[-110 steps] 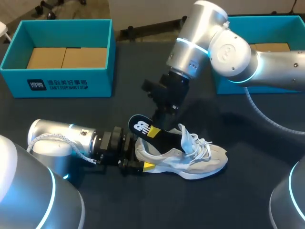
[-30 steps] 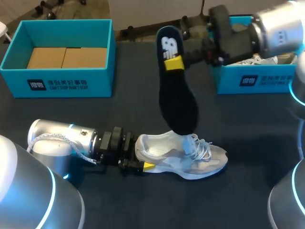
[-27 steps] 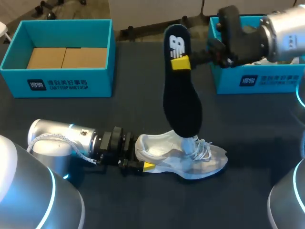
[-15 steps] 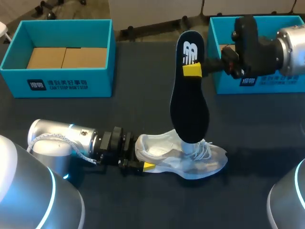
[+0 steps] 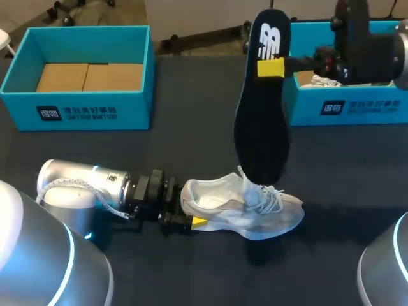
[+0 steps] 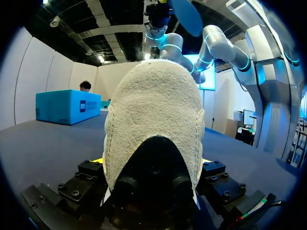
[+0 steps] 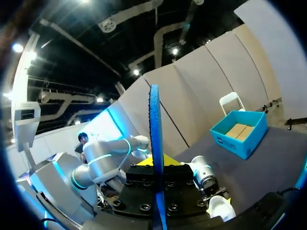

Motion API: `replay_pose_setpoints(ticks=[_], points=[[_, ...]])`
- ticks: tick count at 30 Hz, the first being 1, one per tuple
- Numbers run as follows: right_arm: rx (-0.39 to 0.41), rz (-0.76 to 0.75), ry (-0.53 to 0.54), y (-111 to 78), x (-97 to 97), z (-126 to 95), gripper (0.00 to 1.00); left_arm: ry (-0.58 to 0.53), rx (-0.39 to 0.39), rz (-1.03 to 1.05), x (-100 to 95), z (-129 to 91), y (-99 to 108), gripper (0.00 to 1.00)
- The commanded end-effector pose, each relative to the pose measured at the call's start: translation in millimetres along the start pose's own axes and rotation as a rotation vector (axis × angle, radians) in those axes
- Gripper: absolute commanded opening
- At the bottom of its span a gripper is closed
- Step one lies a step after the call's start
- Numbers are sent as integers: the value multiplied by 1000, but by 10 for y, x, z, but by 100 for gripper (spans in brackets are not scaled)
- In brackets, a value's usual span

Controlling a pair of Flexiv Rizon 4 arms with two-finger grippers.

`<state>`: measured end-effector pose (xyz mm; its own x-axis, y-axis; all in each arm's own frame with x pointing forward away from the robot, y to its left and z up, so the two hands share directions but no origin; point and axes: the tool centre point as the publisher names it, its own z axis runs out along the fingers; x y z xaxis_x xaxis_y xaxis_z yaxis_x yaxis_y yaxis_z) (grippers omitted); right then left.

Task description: Take the shoe out of the shoebox, open the shoe tongue, remove and reinsert the insole, then place the shoe into the shoebox

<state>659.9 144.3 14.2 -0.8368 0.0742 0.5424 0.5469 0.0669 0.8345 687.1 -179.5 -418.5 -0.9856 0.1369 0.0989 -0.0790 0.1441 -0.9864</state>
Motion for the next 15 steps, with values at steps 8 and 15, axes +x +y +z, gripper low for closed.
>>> replay_pose_setpoints(ticks=[8,15], points=[[3,1,-3,-8,26,-51,0,0,1,0,-19,8,31,0],[-77,44,-37,-7,187,-201,0,0,1,0,-19,8,31,0]])
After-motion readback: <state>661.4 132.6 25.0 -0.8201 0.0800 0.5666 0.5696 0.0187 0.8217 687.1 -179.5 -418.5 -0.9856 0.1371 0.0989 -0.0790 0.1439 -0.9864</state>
